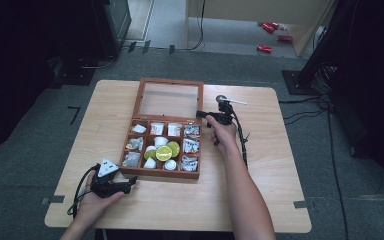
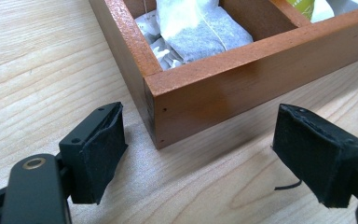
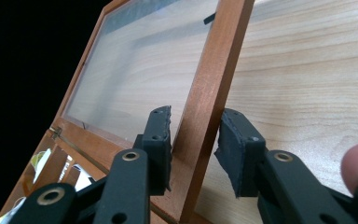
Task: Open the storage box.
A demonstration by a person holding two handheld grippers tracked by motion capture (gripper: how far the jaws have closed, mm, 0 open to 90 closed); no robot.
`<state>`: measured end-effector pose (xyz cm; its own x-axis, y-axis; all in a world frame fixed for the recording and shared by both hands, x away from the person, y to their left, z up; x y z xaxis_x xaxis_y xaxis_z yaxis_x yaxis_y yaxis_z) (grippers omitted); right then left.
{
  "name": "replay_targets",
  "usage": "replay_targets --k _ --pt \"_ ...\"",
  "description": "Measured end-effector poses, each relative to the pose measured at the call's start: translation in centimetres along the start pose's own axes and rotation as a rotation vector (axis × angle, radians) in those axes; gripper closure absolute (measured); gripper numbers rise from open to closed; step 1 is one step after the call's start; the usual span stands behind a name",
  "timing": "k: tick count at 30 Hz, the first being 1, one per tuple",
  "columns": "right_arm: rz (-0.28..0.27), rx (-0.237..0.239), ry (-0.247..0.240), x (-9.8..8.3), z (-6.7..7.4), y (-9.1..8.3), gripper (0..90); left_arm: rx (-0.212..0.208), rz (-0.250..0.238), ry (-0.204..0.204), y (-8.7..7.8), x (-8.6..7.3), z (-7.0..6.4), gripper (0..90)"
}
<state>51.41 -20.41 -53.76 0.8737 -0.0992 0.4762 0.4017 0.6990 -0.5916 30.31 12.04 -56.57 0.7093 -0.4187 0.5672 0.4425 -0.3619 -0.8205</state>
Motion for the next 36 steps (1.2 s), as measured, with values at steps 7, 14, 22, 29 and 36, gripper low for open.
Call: replay_targets --k 7,14,22,29,36 --pt "0.009 0.01 0.047 -0.5 -0.3 0.5 61.0 -0.002 0.0 0.002 0.0 0.0 0.0 17.4" --pt "0.039 -0.048 0.045 -0.7 0.1 0.9 53.5 -0.003 0.0 0.002 0.0 0.0 0.0 17.5" --pt "0.034 -0.116 0.022 -0.7 0.5 0.9 50.4 -0.006 -0.001 0.002 0.0 0.0 0.0 17.5" --pt "0.04 -0.169 -0.025 -0.8 0.6 0.4 45.5 -0.007 -0.002 0.005 0.0 0.0 -0.1 17.5" --pt "0.037 -0.225 -0.099 -0.8 1.4 -0.6 37.8 -0.014 0.007 0.015 0.0 0.1 -0.1 17.8"
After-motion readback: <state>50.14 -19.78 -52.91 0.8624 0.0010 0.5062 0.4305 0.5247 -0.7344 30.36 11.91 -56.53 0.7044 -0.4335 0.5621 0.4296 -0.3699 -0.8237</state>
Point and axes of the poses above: each handheld gripper's, and its own axes: y roughly forward along the jaws, x roughly out of its top, z roughly to its left, the point moved 7 cm from there along y, roughly forward along the jaws, and after that the axes turned 12 degrees about z, right-handed, at the moved point
